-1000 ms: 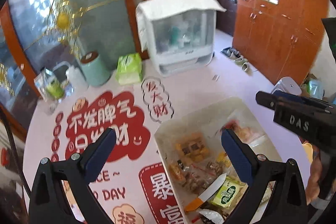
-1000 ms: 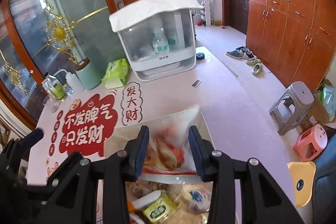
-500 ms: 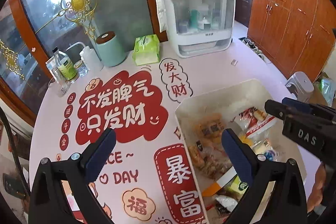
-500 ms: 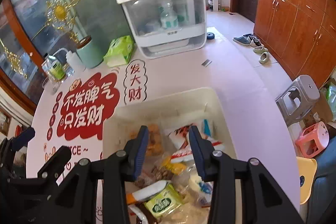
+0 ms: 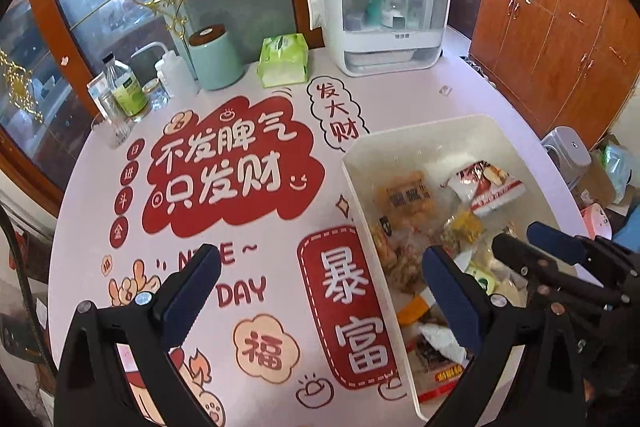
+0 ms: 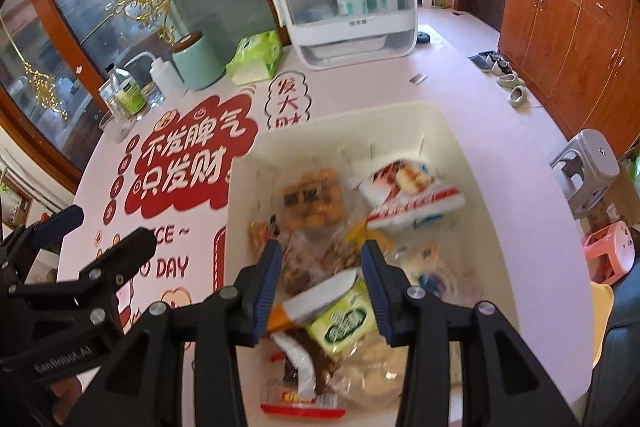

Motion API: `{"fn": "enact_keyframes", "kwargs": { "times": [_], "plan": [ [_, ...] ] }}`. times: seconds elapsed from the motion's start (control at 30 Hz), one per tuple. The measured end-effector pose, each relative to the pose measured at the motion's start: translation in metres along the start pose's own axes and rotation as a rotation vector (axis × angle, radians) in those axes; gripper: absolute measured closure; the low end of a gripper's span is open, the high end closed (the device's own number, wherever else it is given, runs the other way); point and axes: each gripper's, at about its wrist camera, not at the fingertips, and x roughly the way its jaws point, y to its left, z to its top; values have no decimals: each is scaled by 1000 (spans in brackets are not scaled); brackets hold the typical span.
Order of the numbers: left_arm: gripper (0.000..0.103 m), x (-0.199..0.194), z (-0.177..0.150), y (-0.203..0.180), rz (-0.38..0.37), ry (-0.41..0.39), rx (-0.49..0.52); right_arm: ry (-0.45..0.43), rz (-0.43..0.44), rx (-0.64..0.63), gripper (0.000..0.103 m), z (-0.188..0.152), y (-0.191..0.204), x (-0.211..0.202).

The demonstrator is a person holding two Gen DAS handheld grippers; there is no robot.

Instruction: Organize snacks

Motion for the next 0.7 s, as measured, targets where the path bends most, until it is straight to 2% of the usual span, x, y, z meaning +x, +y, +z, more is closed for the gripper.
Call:
{"fn": "enact_keyframes", "kwargs": {
  "times": [0.7],
  "plan": [
    [3, -50, -74, 32, 33, 25, -116, -13, 24, -59, 55, -76, 40, -48]
  ]
}}
